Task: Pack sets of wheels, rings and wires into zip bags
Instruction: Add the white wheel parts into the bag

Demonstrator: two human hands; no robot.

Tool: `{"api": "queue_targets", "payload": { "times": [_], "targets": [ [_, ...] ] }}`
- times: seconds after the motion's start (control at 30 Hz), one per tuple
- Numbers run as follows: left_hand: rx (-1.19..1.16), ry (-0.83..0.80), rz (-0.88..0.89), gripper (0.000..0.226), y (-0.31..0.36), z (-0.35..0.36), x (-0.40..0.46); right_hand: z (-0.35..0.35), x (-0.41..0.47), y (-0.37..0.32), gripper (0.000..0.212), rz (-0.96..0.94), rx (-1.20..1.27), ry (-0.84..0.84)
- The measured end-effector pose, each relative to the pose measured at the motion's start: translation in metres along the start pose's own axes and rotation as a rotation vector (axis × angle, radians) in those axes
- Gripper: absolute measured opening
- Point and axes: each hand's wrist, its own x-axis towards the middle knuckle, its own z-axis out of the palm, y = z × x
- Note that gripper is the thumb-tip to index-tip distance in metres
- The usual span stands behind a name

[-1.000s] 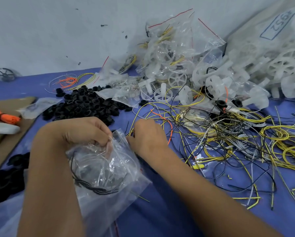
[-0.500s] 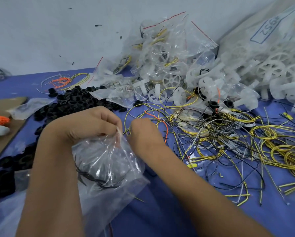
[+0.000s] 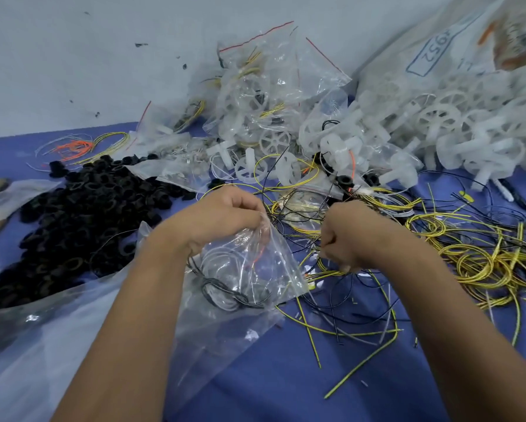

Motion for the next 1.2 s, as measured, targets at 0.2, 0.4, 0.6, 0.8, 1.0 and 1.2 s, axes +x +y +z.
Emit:
{"api": "queue_targets", "payload": {
  "times": [0.2,0.4,0.6,0.8,1.0,1.2],
  "targets": [
    [0.028,-0.010,-0.030,0.020,0.002,0.001,-0.001,-0.002,-0.008,-0.018,0.049,-0.014,-0.058,-0.035],
    [0.073,-0.038,-0.027,0.022,-0.002,-0.002,0.002,-0.006,-0.015,-0.008,0.025,-0.012,-0.092,-0.136],
    [0.097,-0.056,-0.021,0.023,0.001,0.000,-0.001,0.004,-0.016,-0.009,0.043,-0.045,-0.128,-0.068],
    [0.080,-0.088,-0.012,0.027,0.009,0.000,-0.006,0.004,-0.019,-0.004,0.045,-0.175,-0.127,-0.131],
    [0.113,-0.083,-0.010,0.031,0.009,-0.002,-0.009,-0.014,-0.016,0.015,0.018,-0.179,0.037,0.079],
    [0.144,-0.089,0.007,0.015,0.007,-0.006,-0.011,-0.031,-0.006,0.033,0.019,-0.065,0.693,0.436]
  ]
}}
